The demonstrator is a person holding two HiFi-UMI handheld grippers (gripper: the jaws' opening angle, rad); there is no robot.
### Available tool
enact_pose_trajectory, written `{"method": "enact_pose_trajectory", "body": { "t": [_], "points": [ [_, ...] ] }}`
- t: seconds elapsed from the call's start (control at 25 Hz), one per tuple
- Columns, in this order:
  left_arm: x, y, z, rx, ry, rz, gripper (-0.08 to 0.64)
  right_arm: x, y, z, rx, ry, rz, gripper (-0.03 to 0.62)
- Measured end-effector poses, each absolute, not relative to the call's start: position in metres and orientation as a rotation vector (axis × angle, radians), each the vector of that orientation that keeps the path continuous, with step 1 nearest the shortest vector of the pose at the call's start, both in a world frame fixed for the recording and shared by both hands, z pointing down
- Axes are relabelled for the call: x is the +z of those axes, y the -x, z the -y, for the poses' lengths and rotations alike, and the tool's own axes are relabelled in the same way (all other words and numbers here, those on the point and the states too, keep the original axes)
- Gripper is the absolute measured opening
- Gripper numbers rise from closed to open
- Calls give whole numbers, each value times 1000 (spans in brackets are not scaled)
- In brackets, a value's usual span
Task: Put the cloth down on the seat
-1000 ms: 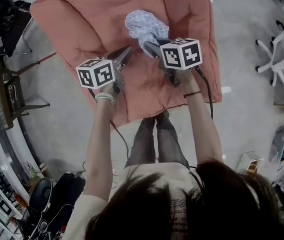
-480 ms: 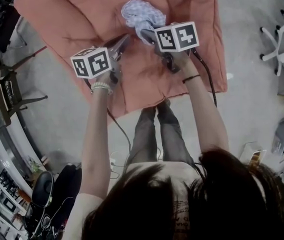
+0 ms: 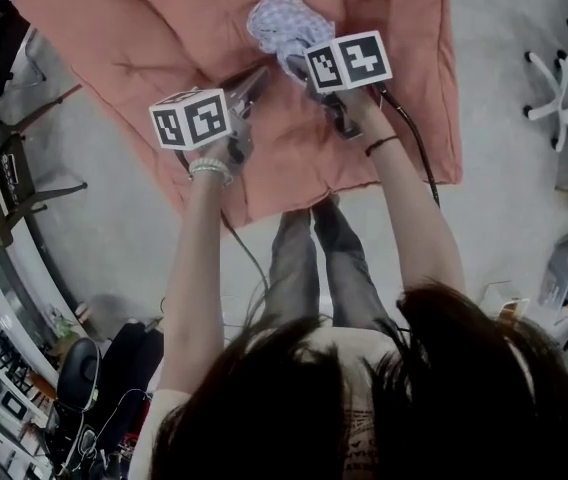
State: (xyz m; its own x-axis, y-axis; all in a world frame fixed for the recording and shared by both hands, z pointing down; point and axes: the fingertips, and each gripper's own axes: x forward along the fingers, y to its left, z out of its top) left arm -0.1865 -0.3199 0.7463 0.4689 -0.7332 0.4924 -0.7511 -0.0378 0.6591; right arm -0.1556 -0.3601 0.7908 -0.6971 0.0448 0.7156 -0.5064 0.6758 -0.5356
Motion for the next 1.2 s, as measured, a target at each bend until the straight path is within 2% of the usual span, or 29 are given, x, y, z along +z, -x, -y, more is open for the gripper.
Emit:
{"method": "enact_pose_trajectory", "body": {
  "t": [0.36, 0.72, 1.2],
  "points": [
    [769, 180, 304, 17, -1708, 1264, -8, 818, 154, 353, 1030, -365, 2092, 108],
    [769, 176, 303, 15, -1694, 1263, -8, 834, 136, 349, 967, -387, 2038, 181],
    [769, 175, 301, 34, -1680, 1258, -8, 827, 130, 345, 984, -352, 2043, 183]
  ]
}}
